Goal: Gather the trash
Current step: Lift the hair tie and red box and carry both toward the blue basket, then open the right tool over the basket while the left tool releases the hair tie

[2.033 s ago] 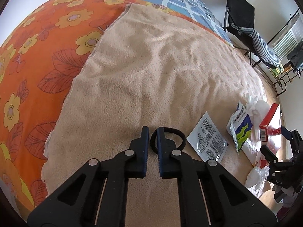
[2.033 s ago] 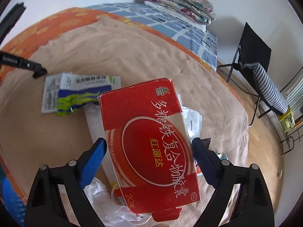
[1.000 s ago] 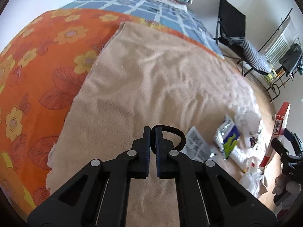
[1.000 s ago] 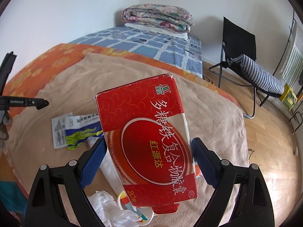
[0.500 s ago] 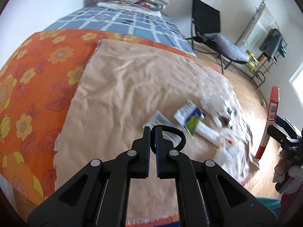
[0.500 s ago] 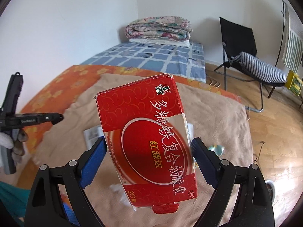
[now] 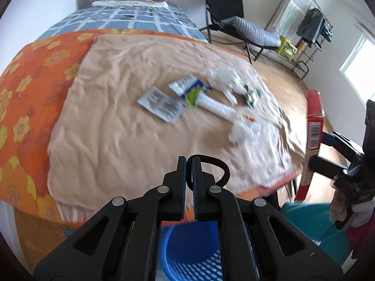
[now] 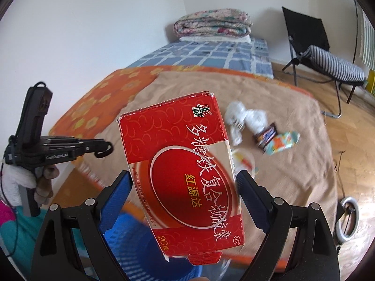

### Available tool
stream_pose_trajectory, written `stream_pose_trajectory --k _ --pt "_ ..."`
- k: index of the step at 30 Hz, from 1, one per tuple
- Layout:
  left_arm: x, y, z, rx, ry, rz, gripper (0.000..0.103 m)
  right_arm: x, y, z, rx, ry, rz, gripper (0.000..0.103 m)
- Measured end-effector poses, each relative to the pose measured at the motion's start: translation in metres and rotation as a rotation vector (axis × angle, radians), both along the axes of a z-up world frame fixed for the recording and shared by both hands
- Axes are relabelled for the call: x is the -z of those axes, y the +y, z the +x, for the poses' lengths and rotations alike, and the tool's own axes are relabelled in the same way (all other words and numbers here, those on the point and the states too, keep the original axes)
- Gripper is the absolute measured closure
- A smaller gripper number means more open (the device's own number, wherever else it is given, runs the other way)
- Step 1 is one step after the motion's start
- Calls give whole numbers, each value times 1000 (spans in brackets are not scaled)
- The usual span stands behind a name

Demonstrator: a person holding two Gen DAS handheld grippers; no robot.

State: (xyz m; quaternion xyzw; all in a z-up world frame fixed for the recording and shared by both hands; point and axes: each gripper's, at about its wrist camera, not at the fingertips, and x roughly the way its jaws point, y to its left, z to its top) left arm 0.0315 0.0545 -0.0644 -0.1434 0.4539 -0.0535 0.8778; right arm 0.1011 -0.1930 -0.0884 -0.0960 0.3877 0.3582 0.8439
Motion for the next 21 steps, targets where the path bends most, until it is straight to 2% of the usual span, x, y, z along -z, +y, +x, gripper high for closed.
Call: stream_pose_trajectory --k 11,21 --pt "50 -43 -53 83 100 -14 101 53 -2 -57 -64 78 -64 13" --pt "90 -64 -83 130 186 5 100 101 -8 -78 -58 172 -122 13"
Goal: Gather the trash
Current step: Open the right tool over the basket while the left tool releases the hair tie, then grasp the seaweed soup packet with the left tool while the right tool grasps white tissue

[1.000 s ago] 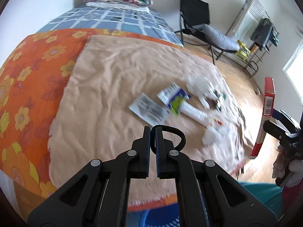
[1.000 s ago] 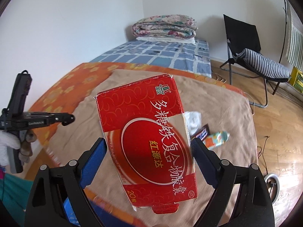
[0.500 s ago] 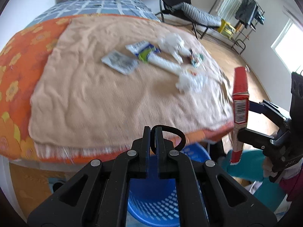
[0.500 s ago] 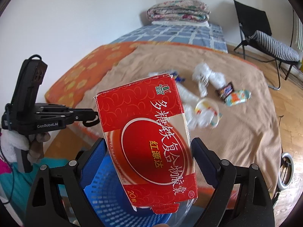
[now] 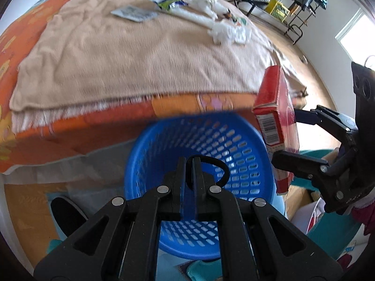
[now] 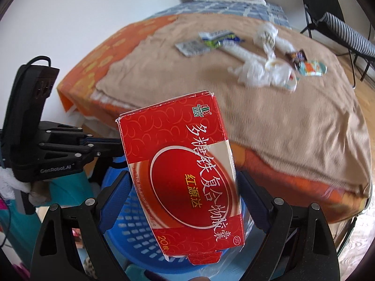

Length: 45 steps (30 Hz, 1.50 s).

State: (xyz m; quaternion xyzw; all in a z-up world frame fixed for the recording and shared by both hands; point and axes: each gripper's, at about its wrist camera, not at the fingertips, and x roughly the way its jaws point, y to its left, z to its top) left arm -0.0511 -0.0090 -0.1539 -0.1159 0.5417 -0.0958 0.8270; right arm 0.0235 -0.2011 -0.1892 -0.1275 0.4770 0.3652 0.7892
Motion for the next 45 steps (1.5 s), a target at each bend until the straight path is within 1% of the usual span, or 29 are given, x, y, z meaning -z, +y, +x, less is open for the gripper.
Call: stream_pose_trajectory --k 6,14,16,17,18,20,28,33,40,45 --pt "17 -7 -10 17 42 14 100 22 1 -7 -5 41 -37 13" --pt "29 -10 -11 29 75 47 100 35 3 -8 -3 77 -67 12" --pt "31 -11 -10 35 88 55 99 37 2 -7 1 94 -67 12" --pt "32 -12 -10 37 91 60 93 38 2 -6 2 102 -69 12" --pt "33 -12 -10 38 92 62 83 39 3 -5 4 109 -72 12" --pt "33 -11 -11 38 89 64 73 41 2 -4 7 124 -75 12" --pt "34 -9 -9 22 97 62 72 42 0 -2 19 131 -75 12" --pt "30 -10 -7 25 86 56 72 35 -3 -2 30 115 -69 12" --pt "17 -7 4 17 63 47 72 26 -9 6 78 75 -73 12" --pt "1 -1 21 5 38 48 72 21 -14 17 114 93 -50 12"
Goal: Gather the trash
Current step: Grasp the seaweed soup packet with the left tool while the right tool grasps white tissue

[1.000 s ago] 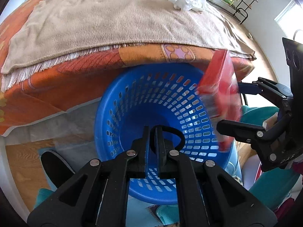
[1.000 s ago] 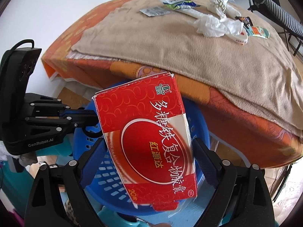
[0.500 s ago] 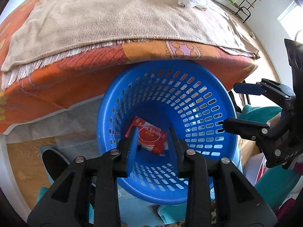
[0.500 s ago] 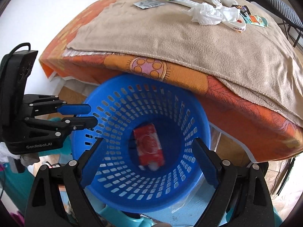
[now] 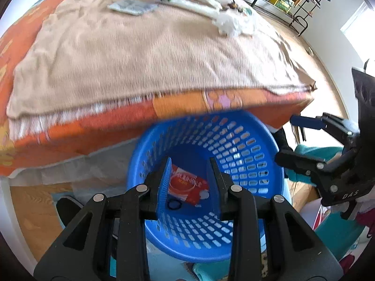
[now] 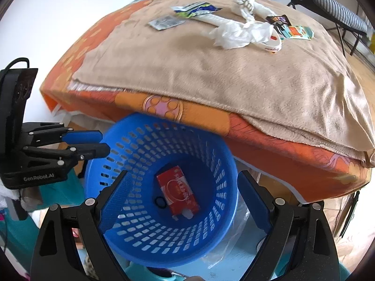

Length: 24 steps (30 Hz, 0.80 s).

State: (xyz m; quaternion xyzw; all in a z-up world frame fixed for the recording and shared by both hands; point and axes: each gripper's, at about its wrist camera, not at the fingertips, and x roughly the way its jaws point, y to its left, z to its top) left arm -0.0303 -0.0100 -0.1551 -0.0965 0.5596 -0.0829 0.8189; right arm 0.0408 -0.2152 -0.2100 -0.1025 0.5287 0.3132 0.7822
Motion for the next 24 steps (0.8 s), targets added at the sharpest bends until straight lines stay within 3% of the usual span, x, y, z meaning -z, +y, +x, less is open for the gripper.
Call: stream_pose_trajectory --k 5,9,17,24 --pt "-19 6 21 -8 -36 2 71 -6 -4 18 51 -15 -17 12" --pt "-36 8 40 -2 -81 32 46 -15 -11 35 94 -15 1 12" --pt "-63 22 95 -7 -147 49 45 -51 -6 65 86 -102 16 12" --pt "-78 33 153 -23 -182 28 45 -71 3 108 89 -124 88 12"
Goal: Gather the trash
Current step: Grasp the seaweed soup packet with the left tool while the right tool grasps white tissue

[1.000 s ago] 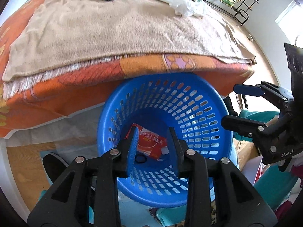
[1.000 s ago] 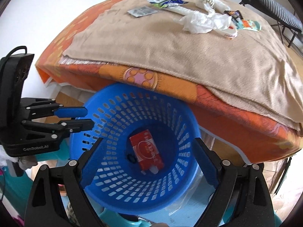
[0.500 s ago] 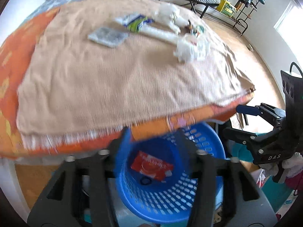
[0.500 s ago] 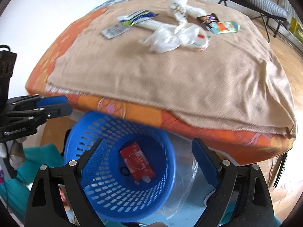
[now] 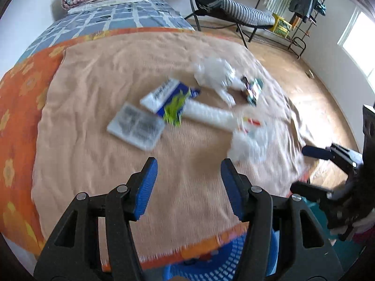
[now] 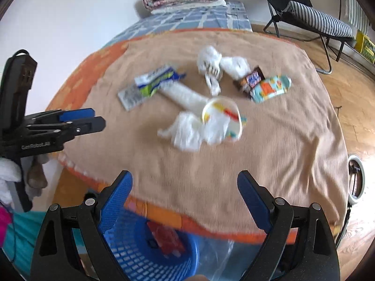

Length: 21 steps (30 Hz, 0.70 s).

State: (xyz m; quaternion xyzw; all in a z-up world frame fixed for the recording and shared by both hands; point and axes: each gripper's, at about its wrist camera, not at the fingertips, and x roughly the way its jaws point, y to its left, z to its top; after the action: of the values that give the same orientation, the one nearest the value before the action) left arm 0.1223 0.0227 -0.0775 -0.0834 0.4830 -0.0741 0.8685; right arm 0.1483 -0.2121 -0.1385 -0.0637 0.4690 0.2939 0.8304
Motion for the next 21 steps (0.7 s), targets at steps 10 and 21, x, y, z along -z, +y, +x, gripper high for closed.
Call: stream_pose_trajectory --k 10,21 --pt "7 16 76 -40 -3 -16 45 9 36 32 -113 -36 -19 13" --pt "40 -5 126 29 69 64 33 24 51 47 -154 -11 -25 13"
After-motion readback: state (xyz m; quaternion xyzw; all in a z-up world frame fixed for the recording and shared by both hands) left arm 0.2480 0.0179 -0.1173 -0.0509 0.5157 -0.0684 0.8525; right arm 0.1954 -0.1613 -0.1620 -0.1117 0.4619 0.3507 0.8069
